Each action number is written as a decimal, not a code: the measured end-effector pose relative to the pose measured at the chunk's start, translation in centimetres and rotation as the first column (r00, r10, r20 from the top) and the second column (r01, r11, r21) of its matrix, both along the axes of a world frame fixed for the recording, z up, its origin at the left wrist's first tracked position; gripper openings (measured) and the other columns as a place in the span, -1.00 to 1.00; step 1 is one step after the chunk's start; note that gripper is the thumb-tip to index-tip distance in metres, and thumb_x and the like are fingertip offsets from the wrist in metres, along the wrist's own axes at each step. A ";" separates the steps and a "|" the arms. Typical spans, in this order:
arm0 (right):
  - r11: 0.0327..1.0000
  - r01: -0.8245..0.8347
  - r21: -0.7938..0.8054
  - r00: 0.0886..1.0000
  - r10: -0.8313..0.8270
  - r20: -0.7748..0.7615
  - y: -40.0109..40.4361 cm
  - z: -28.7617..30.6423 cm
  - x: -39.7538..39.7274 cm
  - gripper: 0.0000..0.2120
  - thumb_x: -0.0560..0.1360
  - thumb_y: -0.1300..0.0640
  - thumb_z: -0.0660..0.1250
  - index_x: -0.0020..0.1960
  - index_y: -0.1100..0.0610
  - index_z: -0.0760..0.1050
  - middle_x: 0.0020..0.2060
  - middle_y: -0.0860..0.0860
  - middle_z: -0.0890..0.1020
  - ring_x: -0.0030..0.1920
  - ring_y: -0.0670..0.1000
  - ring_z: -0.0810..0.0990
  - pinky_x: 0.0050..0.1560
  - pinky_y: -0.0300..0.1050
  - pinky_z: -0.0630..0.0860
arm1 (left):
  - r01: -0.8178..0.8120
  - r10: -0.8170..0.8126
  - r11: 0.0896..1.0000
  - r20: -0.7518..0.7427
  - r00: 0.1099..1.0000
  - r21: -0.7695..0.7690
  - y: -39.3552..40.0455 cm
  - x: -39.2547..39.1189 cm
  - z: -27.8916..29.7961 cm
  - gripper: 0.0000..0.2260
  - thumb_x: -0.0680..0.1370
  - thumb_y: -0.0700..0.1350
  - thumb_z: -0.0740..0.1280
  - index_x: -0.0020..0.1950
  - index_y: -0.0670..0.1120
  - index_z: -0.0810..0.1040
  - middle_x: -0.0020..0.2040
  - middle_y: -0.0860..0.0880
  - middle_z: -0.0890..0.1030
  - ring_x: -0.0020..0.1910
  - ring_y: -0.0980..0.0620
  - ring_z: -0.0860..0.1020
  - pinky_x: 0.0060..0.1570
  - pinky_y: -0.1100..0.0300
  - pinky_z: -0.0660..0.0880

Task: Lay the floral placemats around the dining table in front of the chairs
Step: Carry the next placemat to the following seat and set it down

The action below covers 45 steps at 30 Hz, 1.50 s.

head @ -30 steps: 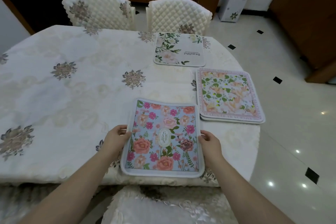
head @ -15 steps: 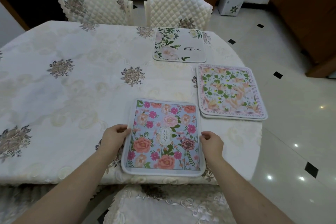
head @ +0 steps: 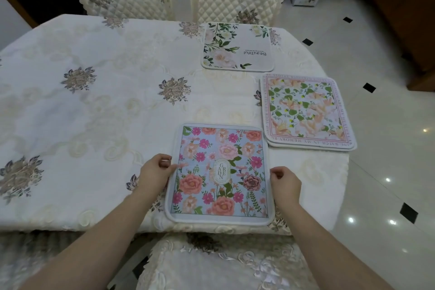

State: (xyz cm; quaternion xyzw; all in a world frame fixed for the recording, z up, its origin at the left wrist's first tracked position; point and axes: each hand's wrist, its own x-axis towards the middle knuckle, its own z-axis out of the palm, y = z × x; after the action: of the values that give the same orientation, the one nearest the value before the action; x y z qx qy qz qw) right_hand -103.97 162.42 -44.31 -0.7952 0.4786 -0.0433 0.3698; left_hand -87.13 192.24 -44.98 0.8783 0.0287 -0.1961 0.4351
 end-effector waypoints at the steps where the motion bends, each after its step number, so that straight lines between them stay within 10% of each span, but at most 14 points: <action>1: 1.000 0.014 -0.005 1.000 -0.014 0.012 0.2 0.0 0.1 -0.84 0.56 0.25 0.30 0.08 0.20 0.61 -0.03 0.09 0.68 -0.12 -0.01 0.54 -0.09 -0.19 0.44 | -0.003 0.003 1.000 -0.004 1.000 -0.003 0.0 0.0 -0.1 -0.74 0.44 0.00 0.53 0.04 -0.03 0.57 -0.14 0.03 0.63 -0.17 0.01 0.62 -0.26 0.16 0.54; 9: 0.964 -0.195 -0.182 0.963 0.223 0.148 3.6 1.0 3.6 -0.76 0.61 0.19 0.21 0.23 0.12 0.53 0.10 0.03 0.51 0.14 0.03 0.45 0.18 -0.08 0.42 | 0.007 -0.034 0.995 0.267 0.963 0.098 -2.2 -0.1 0.2 -0.64 0.56 -0.15 0.29 0.36 -0.11 0.45 0.21 -0.11 0.49 0.17 -0.06 0.49 0.13 0.08 0.44; 14: 0.855 -0.467 -0.227 0.853 0.502 0.139 7.8 0.0 7.5 -0.62 0.68 0.12 0.08 0.46 0.16 0.37 0.43 0.09 0.42 0.45 0.08 0.31 0.52 -0.06 0.12 | 0.277 -0.351 0.934 0.444 0.824 0.223 -6.5 -1.1 0.1 -0.60 0.62 -0.18 0.16 0.47 -0.19 0.36 0.44 -0.17 0.42 0.45 -0.13 0.34 0.48 0.01 0.20; 23: 0.656 -0.660 -0.367 0.751 0.598 -0.281 7.4 -4.3 8.0 -0.43 0.65 -0.09 -0.11 0.61 0.09 0.01 0.60 0.03 0.07 0.59 -0.01 -0.02 0.57 0.00 -0.20 | 0.491 -0.728 0.640 0.262 0.634 0.591 -6.6 -3.3 -4.6 -0.46 0.66 0.12 -0.18 0.61 -0.05 0.01 0.62 -0.02 0.04 0.60 0.05 -0.07 0.56 -0.01 -0.06; 45: 0.732 -0.599 -0.325 0.800 0.527 -0.288 11.1 -3.7 3.3 -0.45 0.66 -0.03 -0.17 0.60 0.13 -0.14 0.61 0.04 -0.05 0.59 -0.04 -0.15 0.55 -0.07 -0.28 | 0.487 -0.694 0.663 0.222 0.685 0.568 -4.9 -7.5 -3.5 -0.43 0.65 0.14 -0.17 0.61 -0.07 -0.13 0.62 -0.01 -0.14 0.59 0.04 -0.17 0.56 0.01 -0.13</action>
State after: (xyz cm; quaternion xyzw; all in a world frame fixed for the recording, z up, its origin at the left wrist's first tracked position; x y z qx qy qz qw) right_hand -100.63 173.51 -48.00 -0.9615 0.2254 0.0446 0.1509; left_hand -94.67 187.32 -48.48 0.9343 -0.3140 -0.1225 0.1158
